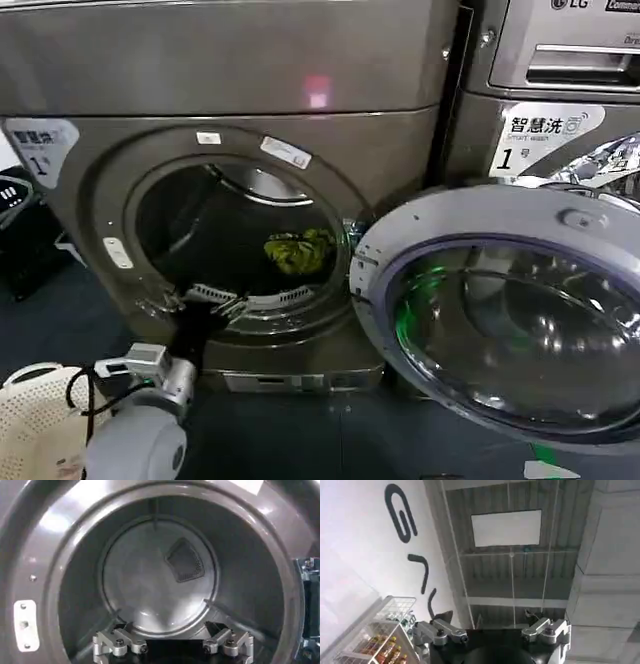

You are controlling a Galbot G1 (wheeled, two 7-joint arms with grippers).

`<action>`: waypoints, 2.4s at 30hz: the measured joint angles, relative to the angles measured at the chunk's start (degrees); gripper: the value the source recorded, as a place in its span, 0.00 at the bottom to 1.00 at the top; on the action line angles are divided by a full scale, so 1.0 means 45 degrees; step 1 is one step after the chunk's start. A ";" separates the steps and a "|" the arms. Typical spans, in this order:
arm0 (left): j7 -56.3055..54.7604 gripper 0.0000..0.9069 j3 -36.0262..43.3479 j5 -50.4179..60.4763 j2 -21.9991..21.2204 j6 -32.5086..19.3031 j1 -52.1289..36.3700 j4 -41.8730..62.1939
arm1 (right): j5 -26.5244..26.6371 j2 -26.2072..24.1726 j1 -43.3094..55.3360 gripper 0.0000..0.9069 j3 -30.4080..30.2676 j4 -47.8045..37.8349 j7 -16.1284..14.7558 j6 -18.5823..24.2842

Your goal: Grasp the clothes from the dryer.

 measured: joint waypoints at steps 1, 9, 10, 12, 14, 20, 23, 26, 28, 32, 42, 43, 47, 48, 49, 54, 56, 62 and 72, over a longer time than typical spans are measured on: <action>-0.0001 1.00 -0.0008 0.0000 0.0001 0.0000 0.0017 -0.0014 | 0.0001 0.0003 0.0007 1.00 -0.0010 0.0001 -0.0002 0.0000; 0.0001 1.00 -0.0013 0.0009 -0.0023 0.0000 0.0036 -0.0051 | 0.0008 0.0018 0.0007 1.00 -0.0018 0.0023 -0.0019 0.0001; 0.0004 1.00 -0.0010 0.0009 -0.0025 -0.0001 0.0032 -0.0051 | 0.0008 0.0020 0.0006 1.00 -0.0018 0.0024 -0.0019 0.0002; 0.0006 1.00 -0.0007 0.0009 -0.0025 -0.0001 0.0010 -0.0046 | 0.0008 0.0022 0.0005 1.00 -0.0015 0.0024 -0.0019 0.0001; 0.0007 1.00 0.0001 0.0008 -0.0023 -0.0001 -0.0007 -0.0019 | 0.0011 0.0027 -0.0007 1.00 -0.0002 0.0024 -0.0019 0.0002; 0.0009 1.00 0.0052 0.0014 -0.0035 -0.0004 -0.0037 0.0031 | 0.0026 0.0048 -0.0012 1.00 0.0007 0.0027 -0.0013 0.0021; 0.0011 1.00 0.0060 0.0014 -0.0035 -0.0010 -0.0064 0.0083 | 0.0013 0.0049 -0.0009 1.00 -0.0046 0.0074 -0.0045 -0.0002; 0.0010 1.00 0.0075 0.0015 -0.0037 -0.0032 -0.0130 0.0166 | 0.0012 0.0049 -0.0008 1.00 -0.0060 0.0110 -0.0031 -0.0023; 0.0009 1.00 0.0105 0.0014 -0.0028 -0.0038 -0.0187 0.0240 | 0.0015 0.0049 -0.0031 1.00 -0.0048 0.0127 -0.0017 -0.0019; -0.0060 1.00 0.0230 -0.0056 0.0087 -0.0042 -0.0433 0.0494 | 0.0088 0.0121 -0.0120 1.00 0.0007 0.0211 -0.0003 0.0042; -0.0326 1.00 0.0766 -0.0591 0.0417 -0.0208 -0.2774 0.2724 | 0.0368 0.0416 -0.0478 1.00 0.0308 0.0484 -0.0010 0.0237; -0.0332 1.00 0.0844 -0.0608 0.0416 -0.0260 -0.3096 0.3100 | 0.0393 0.0455 -0.0522 1.00 0.0342 0.0509 -0.0016 0.0244; -0.0339 1.00 0.1173 -0.0649 0.0320 -0.0509 -0.4575 0.4761 | 0.0471 0.0535 -0.0664 1.00 0.0470 0.0559 -0.0024 0.0289; -0.0331 1.00 0.1259 -0.0646 0.0279 -0.0577 -0.4929 0.5161 | 0.0485 0.0539 -0.0709 1.00 0.0519 0.0555 -0.0022 0.0296; -0.0323 1.00 0.1346 -0.0639 0.0250 -0.0655 -0.5315 0.5612 | 0.0497 0.0539 -0.0745 1.00 0.0559 0.0546 -0.0021 0.0305; -0.0283 1.00 0.1701 -0.0517 0.0074 -0.1030 -0.7093 0.7782 | 0.0542 0.0601 -0.0842 1.00 0.0707 0.0482 0.0010 0.0410; -0.0249 1.00 0.1777 -0.0395 -0.0003 -0.1197 -0.7785 0.8701 | 0.0547 0.0612 -0.0871 1.00 0.0729 0.0453 0.0018 0.0447; -0.0061 1.00 0.1891 0.0146 -0.0305 -0.1741 -0.9826 1.1517 | 0.0596 0.0573 -0.0922 1.00 0.0832 0.0338 0.0098 0.0571; 0.0653 1.00 0.2309 0.1493 -0.0656 -0.2709 -1.2877 1.6277 | 0.0622 0.0567 -0.0975 1.00 0.0884 0.0164 0.0099 0.0758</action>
